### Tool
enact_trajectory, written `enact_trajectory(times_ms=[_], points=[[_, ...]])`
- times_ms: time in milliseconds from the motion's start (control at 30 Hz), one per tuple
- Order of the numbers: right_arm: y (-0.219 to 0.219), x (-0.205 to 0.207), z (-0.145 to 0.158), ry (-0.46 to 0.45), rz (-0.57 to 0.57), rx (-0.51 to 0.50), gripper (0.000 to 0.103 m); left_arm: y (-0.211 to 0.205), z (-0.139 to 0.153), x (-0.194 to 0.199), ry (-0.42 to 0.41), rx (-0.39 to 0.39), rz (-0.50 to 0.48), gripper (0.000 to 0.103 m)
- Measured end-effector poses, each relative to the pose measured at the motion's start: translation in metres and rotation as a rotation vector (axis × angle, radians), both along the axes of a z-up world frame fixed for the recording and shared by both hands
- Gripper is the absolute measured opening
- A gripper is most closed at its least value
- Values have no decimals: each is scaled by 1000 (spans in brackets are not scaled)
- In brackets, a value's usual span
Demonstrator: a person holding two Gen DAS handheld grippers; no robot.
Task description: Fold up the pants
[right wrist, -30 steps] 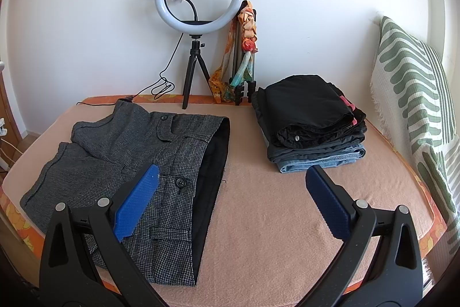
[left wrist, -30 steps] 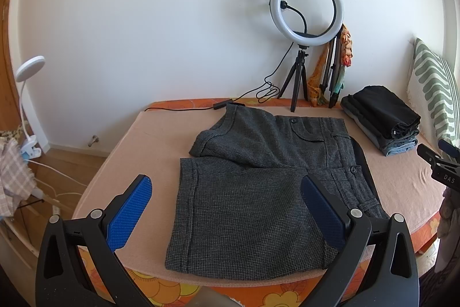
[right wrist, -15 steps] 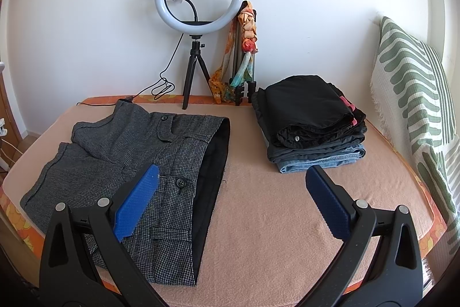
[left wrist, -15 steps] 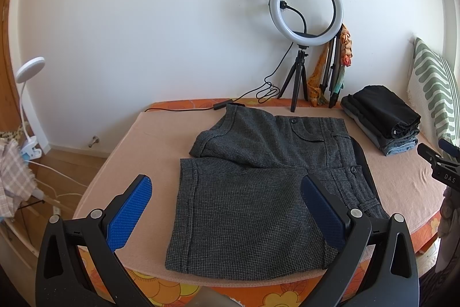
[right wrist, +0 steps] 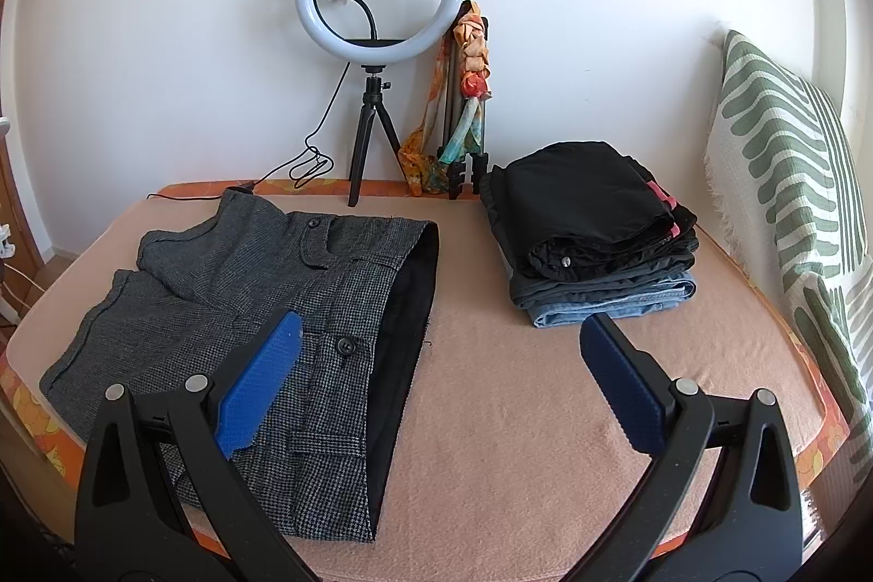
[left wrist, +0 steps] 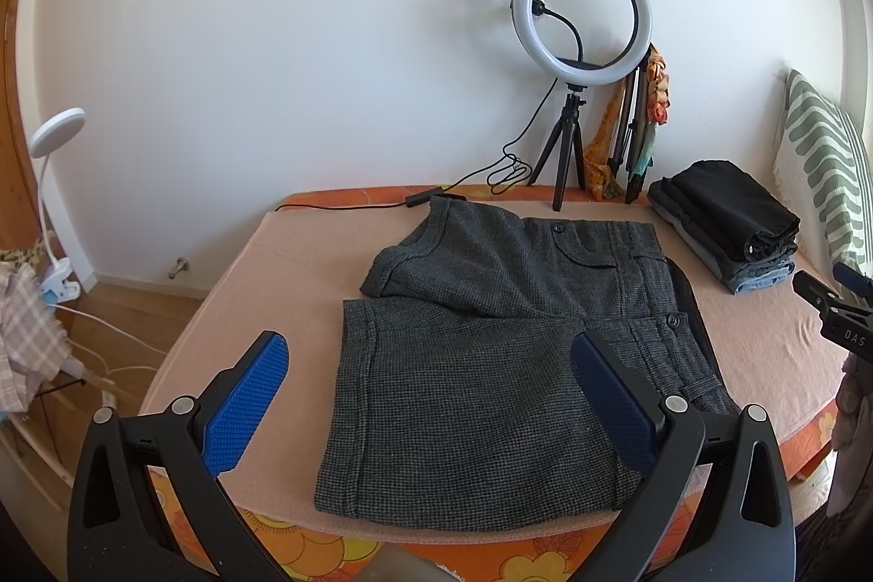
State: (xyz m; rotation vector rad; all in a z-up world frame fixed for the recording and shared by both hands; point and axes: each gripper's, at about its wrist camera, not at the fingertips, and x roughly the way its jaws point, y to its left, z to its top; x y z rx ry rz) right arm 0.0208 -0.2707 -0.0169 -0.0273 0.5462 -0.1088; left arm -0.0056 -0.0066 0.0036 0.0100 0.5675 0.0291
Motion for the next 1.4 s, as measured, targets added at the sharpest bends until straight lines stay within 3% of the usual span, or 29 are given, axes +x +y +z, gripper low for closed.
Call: enact_trajectory(times_ms=[300,833,1200,1400], points=[[-2,0,0,0,-1,1,103,3,0,1,-2,5,11,103],[-4,8,-4,4,1,29,103,21,0,21,34,-79,-10,103],[-12,22,-3,-16,67,114,103,53,2,45,61,-237,-45,95],[-9,36,2,-13,105,114,103,73,2,62,67,-174,-2,92]])
